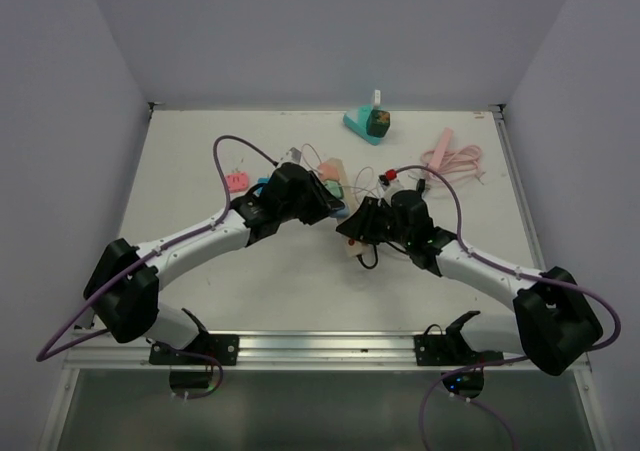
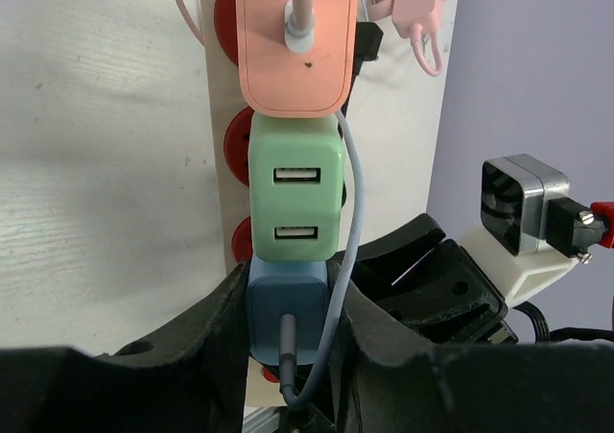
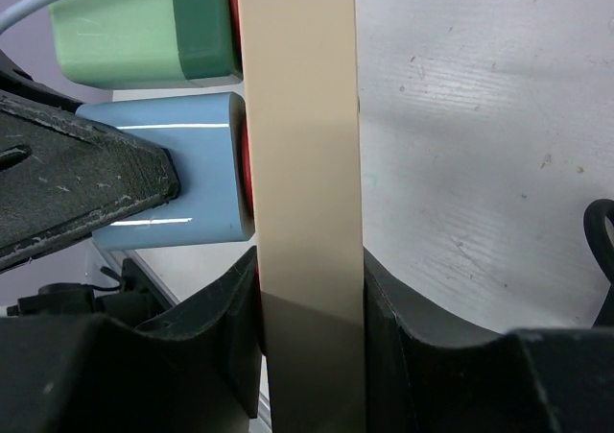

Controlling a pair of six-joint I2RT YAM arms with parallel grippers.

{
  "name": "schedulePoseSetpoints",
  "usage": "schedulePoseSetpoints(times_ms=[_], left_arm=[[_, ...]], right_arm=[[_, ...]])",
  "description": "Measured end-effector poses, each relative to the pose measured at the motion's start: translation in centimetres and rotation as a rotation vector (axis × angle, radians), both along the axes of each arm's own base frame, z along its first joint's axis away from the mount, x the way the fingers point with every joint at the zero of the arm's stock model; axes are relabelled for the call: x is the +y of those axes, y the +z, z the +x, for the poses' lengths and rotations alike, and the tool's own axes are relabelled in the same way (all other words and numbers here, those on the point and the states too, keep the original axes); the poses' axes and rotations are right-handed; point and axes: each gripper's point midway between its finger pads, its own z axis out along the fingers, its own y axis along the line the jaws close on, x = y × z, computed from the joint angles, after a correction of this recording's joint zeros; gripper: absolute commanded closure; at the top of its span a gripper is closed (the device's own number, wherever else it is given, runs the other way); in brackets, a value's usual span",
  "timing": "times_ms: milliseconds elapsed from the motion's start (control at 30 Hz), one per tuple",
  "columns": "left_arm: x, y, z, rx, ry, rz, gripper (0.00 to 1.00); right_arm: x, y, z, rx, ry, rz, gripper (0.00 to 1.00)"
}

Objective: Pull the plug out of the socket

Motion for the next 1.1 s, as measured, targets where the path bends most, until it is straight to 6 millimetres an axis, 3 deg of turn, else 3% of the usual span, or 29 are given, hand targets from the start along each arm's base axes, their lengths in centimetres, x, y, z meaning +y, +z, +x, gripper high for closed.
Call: schedulePoseSetpoints(times_ms=[400,800,867,967,1000,1100], left_arm=[[1.6,-0.5,1.4,-0.029,0.106,0.057,1.0],[2.2,-0.7,1.4,0.02,0.06,0.039,1.0],[2.9,0.2,1.6,0.018,0.056,0.026,1.0],[4.4,4.1,2.8,-0.047,0.082,-0.025,1.0],[4.6,5.2,3.1,-0.069,0.086,-0.04,1.0],[4.3,7.7,3.3,-0.122,0.067,-0.08,1.0]], right_arm=[[1.9,-0.4,1.8,0.078,0.032,-0.027,1.0],[1.4,-1.2,1.8,0.066,0.079,0.005,1.0],[-0.6,-2.5,2.8,0.079,-0.006,-0.043,1.0],[-8.2,-8.0,4.5,0.205,-0.256,-0.195,1.0],[-9.3,-8.4,4.9,0.207,-0.288,-0.22,1.0],[-10.1,-8.0,5.3,0.19,-0.325,-0.251,1.0]])
